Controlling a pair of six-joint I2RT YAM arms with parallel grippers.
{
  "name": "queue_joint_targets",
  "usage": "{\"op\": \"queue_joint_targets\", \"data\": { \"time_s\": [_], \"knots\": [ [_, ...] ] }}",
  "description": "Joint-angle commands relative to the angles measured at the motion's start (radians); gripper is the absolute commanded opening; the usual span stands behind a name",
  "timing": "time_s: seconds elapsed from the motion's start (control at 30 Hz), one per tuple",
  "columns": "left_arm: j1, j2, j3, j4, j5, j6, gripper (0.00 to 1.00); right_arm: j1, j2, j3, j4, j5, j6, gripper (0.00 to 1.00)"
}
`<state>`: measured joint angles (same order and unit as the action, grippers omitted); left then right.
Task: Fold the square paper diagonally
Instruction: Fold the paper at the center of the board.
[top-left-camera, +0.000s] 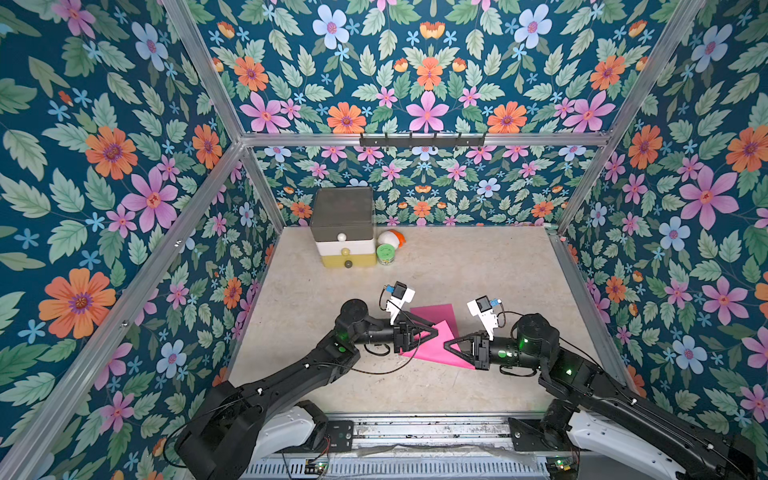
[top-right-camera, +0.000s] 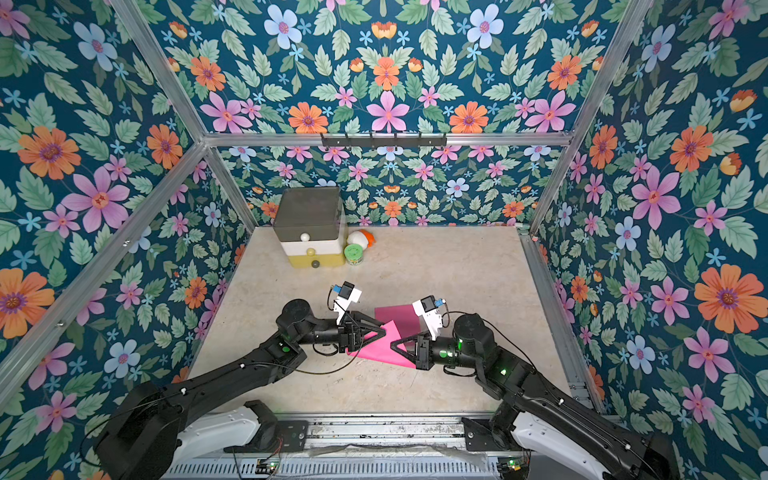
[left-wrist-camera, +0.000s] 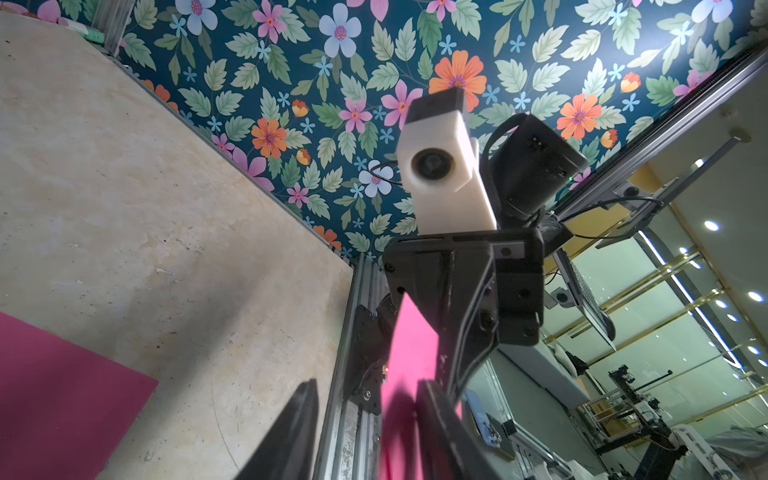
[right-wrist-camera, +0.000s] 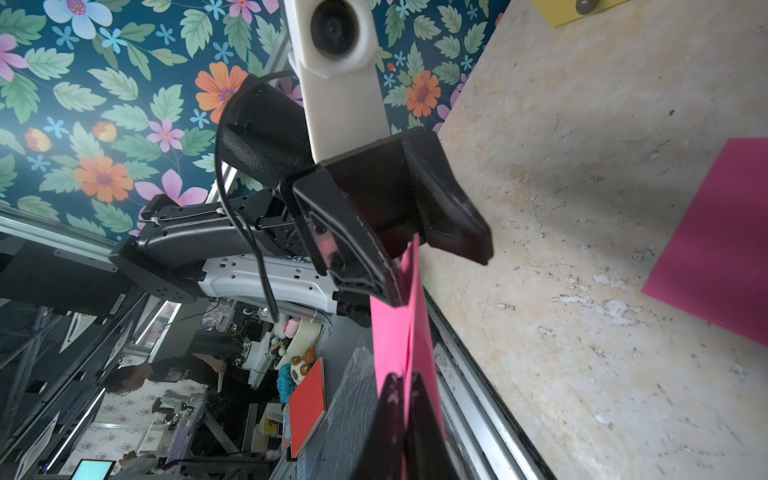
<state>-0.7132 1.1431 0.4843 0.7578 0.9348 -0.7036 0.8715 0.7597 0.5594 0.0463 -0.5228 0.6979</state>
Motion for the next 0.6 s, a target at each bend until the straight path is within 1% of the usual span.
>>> {"op": "queue_joint_targets", "data": {
  "time_s": [0.0,0.1,0.3,0.4,0.47,0.57],
  "knots": [
    [0.000,0.005,-0.002,0.060,0.005,-0.015,0.35,-0.006,-0.006,-0.004,0.031,0.000,0.005,0.00],
    [0.000,0.011,0.002,0.059,-0.004,-0.016,0.33,-0.008,0.003,-0.007,0.026,0.002,0.002,0.00],
    [0.000,0.021,-0.004,0.080,0.004,-0.034,0.31,-0.011,0.007,-0.018,0.019,0.030,-0.004,0.00],
    [0.001,0.018,-0.014,0.081,0.002,-0.031,0.24,-0.015,0.012,-0.022,0.015,0.039,-0.003,0.00],
    [-0.001,0.018,-0.021,0.082,-0.003,-0.031,0.17,-0.021,0.015,-0.024,0.012,0.044,-0.002,0.00],
    [-0.003,0.018,-0.023,0.081,-0.009,-0.028,0.13,-0.026,0.025,-0.021,0.003,0.055,0.001,0.00]
  ]
}}
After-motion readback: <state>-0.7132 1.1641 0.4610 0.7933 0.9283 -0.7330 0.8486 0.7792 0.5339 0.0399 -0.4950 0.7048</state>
